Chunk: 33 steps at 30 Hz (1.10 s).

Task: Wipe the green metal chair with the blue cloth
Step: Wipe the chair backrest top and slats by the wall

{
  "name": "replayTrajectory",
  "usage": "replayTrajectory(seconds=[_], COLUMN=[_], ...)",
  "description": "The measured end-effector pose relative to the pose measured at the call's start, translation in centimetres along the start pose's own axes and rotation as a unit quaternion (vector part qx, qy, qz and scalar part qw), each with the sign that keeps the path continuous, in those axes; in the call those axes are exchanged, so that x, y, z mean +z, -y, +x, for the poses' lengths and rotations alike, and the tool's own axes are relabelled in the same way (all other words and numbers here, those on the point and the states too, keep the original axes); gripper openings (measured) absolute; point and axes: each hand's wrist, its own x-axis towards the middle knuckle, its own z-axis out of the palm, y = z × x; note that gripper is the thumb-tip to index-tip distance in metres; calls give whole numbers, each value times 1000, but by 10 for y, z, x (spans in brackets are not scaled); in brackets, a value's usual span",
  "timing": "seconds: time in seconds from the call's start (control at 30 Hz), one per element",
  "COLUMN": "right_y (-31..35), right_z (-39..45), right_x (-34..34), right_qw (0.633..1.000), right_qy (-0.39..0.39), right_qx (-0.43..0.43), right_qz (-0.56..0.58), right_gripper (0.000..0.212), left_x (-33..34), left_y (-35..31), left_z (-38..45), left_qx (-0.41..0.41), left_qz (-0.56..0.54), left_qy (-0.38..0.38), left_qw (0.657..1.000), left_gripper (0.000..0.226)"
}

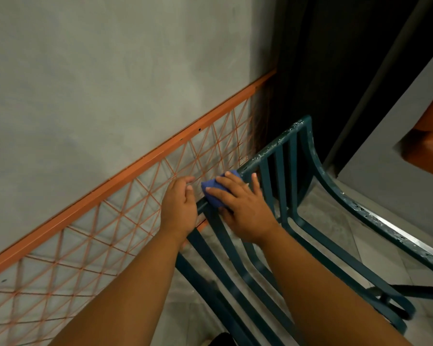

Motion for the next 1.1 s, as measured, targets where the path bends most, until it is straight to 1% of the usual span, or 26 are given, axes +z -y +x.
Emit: replayTrajectory(seconds=[0.03, 0.1, 0.17, 0.23, 0.3, 0.37, 0.43, 0.47, 0.53, 0.6, 0.63, 0.67, 0.7, 0.77, 0.83, 0.87, 0.9, 0.93, 1.0, 1.03, 1.1], right_y=[-9, -19, -11, 5, 16, 11, -8, -16, -21, -8, 3, 14, 24, 30, 17, 8, 2, 1, 16, 26, 37], right_z=[2, 13, 24, 24, 13, -1, -1, 3, 17, 28, 29, 27, 21, 4, -6, -5, -2, 4, 14, 16, 8], right_x=[-3, -10, -11, -5, 5, 8, 1, -4, -12, -10, -6, 1, 8, 19, 19, 17, 14, 12, 13, 15, 25], right_qw=[1000, 993, 985, 987, 994, 998, 999, 999, 996, 987, 984, 984, 986, 992, 994, 995, 996, 996, 990, 987, 986], right_qy=[-11, -38, -53, -61, -57, -32, -16, -15, -28, -57, -66, -71, -75, -73, -54, -50, -53, -59, -79, -87, -92], right_qx=[26, 111, 161, 146, 79, 13, -9, 5, 79, 144, 160, 159, 137, 59, -4, -13, -3, 26, 93, 111, 99], right_qz=[2, 19, 18, 15, 40, 57, 48, 43, 41, 42, 42, 46, 54, 82, 92, 81, 67, 60, 68, 76, 96], right_gripper=[49, 47, 46, 46, 47, 49, 48, 47, 47, 50, 52, 53, 54, 53, 51, 51, 52, 52, 52, 52, 53], left_x=[0, 1, 3, 4, 5, 5, 5, 4, 4, 5, 5, 5, 5, 6, 6, 6, 6, 7, 6, 6, 6], left_y=[1, 2, 4, 5, 5, 4, 4, 3, 3, 3, 3, 2, 3, 4, 4, 4, 4, 4, 4, 4, 5], left_z=[0, 0, 0, 1, 2, 3, 3, 2, 2, 2, 3, 3, 4, 5, 5, 5, 5, 5, 4, 4, 5], left_qx=[5, 9, 8, 12, 13, 10, 12, 12, 7, 4, 3, 3, 3, 1, -4, -1, 3, 7, 7, 5, -1], left_qz=[-2, 1, 6, 6, 1, 2, 0, -2, -2, 0, 1, 2, 3, 7, 9, 8, 8, 9, 8, 6, 5], left_qy=[0, 0, 6, 9, 12, 14, 12, 13, 16, 17, 19, 21, 23, 27, 32, 33, 33, 34, 35, 34, 35], left_qw=[1000, 1000, 1000, 1000, 1000, 1000, 1000, 1000, 1000, 1000, 1000, 1000, 1000, 1000, 999, 999, 999, 999, 999, 999, 999], left_gripper=[28, 27, 28, 28, 28, 28, 28, 28, 28, 28, 28, 28, 29, 29, 29, 29, 29, 29, 29, 29, 29])
